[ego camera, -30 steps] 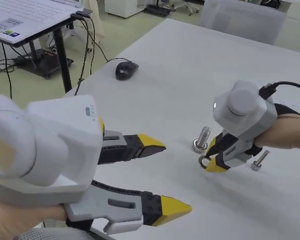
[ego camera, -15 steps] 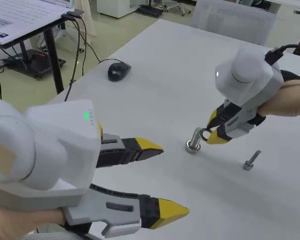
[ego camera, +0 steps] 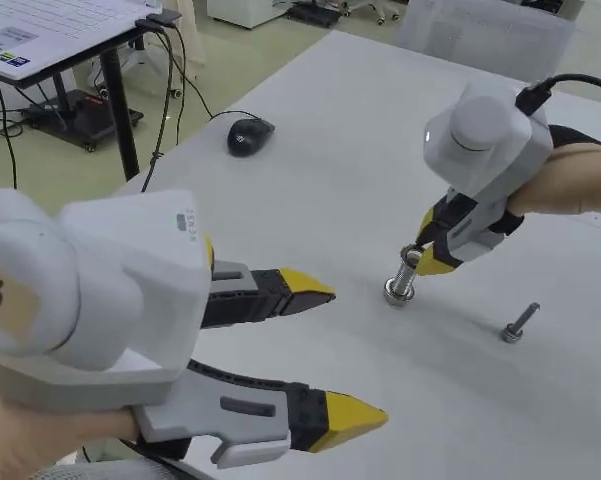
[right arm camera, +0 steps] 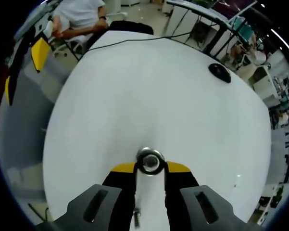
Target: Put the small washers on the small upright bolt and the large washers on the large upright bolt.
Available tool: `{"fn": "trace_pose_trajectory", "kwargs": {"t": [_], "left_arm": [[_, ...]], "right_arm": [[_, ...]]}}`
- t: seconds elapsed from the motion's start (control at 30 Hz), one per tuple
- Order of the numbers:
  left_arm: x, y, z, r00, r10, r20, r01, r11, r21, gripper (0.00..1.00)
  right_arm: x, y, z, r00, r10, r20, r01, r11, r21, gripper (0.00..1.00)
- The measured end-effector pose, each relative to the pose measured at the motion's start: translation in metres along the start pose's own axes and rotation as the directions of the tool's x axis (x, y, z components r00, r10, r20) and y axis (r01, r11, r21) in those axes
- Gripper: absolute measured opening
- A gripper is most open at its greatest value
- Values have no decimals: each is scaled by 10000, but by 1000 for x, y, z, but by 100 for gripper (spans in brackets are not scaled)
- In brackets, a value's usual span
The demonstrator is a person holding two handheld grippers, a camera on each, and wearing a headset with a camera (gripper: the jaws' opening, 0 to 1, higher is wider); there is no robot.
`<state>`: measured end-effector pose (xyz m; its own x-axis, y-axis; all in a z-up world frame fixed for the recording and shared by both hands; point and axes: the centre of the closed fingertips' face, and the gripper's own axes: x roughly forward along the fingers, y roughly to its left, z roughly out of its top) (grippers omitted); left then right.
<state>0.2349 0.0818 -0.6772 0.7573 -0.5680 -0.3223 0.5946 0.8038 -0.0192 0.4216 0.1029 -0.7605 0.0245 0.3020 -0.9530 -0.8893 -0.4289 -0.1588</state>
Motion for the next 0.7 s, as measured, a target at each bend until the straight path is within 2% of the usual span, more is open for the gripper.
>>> {"fn": "trace_pose_trajectory", "kwargs": {"t": [0.37,0.7], "left_arm": [[1,5,-2,10000,39,-8,-39,10000,-67,53],[2,8,-4,9999,87,-78,-88,9999,-142,53]], "right_arm": [[20,1,-5,9995,249,-174,-249,9997,-24,22],[37,4,-12,9992,385,-81,-384,9992,146,22]]}}
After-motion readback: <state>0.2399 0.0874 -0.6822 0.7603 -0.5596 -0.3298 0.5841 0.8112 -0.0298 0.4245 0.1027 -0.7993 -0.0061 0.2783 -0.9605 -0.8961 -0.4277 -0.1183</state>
